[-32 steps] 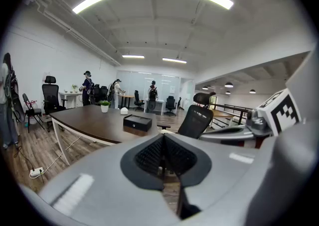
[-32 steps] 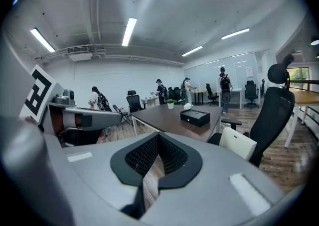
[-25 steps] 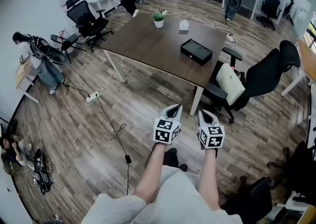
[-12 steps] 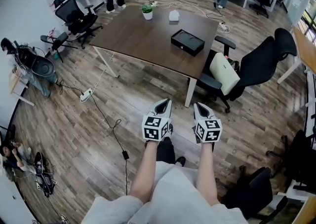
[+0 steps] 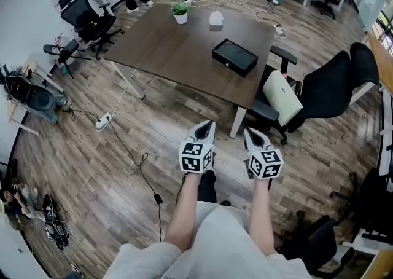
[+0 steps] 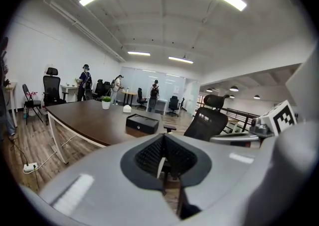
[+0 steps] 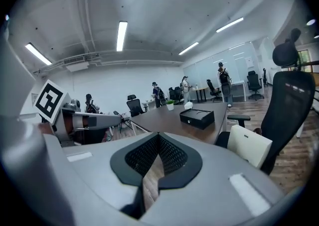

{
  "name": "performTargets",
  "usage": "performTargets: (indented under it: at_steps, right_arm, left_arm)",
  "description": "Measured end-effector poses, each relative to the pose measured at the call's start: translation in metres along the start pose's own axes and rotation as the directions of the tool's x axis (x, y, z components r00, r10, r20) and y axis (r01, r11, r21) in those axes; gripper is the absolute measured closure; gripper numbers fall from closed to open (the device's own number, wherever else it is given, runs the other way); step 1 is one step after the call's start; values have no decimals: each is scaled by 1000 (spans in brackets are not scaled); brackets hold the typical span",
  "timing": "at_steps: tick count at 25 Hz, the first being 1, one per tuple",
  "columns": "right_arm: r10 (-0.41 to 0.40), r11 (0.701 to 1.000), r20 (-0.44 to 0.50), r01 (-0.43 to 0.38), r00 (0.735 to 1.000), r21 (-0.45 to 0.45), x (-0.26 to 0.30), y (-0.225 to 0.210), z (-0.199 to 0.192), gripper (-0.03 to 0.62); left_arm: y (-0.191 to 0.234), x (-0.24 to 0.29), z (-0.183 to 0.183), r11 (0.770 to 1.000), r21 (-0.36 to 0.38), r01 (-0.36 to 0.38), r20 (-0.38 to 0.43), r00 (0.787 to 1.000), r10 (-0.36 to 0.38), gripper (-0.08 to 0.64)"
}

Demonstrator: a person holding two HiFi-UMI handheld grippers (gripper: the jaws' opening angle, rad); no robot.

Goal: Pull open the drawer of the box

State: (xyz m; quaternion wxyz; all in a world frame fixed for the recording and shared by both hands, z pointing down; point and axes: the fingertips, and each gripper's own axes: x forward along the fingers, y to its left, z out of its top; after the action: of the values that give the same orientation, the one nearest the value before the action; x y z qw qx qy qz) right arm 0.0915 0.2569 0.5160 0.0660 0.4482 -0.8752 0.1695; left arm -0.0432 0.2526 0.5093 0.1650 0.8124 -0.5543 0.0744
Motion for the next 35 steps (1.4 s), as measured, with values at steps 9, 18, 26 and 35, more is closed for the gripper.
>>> performTargets:
  at_steps: [9, 18, 26, 35]
  right_arm:
    - [-46, 999, -44, 46, 998, -1, 99, -63, 33, 592]
    - [-135, 991, -78, 135, 988, -2, 170, -87, 64, 591]
    - [-188, 982, -122, 185, 975, -34, 202, -98, 59, 591]
    - [-207, 978, -158, 202, 966, -44, 218, -100, 59, 591]
  left_arm:
    - [59, 116, 48, 998, -43, 42, 22, 999, -41, 506]
    - [122, 176, 78, 993, -67, 102, -12, 995, -103, 506]
    - [160, 196, 70, 986, -105, 133, -38, 990, -137, 506]
    - [170, 200, 55, 980, -127, 155, -59, 985, -164, 506]
